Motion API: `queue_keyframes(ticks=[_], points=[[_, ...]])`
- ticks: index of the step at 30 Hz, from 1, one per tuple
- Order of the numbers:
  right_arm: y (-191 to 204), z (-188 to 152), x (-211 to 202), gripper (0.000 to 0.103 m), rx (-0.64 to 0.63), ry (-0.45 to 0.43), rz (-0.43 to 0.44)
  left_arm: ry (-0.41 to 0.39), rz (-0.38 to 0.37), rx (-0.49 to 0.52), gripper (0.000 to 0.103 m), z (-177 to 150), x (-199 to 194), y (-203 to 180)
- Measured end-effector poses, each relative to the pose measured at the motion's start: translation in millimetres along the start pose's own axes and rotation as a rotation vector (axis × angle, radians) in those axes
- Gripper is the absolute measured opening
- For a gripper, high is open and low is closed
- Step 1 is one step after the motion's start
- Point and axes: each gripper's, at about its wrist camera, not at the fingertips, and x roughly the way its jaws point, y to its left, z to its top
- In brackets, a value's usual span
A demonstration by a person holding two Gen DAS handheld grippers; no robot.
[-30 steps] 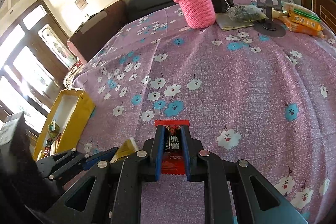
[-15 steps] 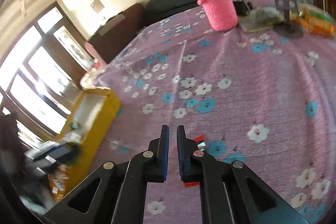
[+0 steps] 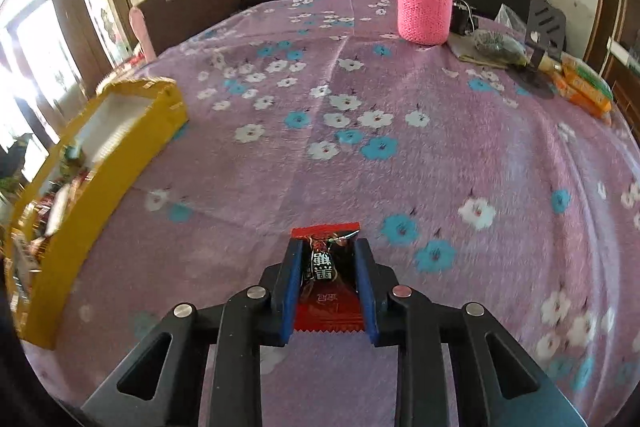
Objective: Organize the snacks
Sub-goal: 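Carry the candy and gold packet into the tray and open both tools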
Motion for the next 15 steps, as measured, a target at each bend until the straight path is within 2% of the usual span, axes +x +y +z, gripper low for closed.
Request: queue_keyframes(ticks=[4,8,12,15], points=[[16.4,8.6,-23.1,0.026,0.031,-0.021,0.104,0.045,0.008,-0.047,0.034,2.5,14.5,21.6],[60.9,27.3,-41.1,0.026,-0.006,-0.030,0.222,0.089,0.004,-0.095,0.034,4.1,33.4,37.3],[126.3,43.6,-36.4,0.026,-0.080,0.004,0.333,0.110,0.001,-0.126,0.035,7.8,46.3,48.3],[176.8,50.5,-21.6,0.026,-0.143,0.033,0.366,0.120,-0.010,-0.168,0.035,7.6,47.5,57.9]])
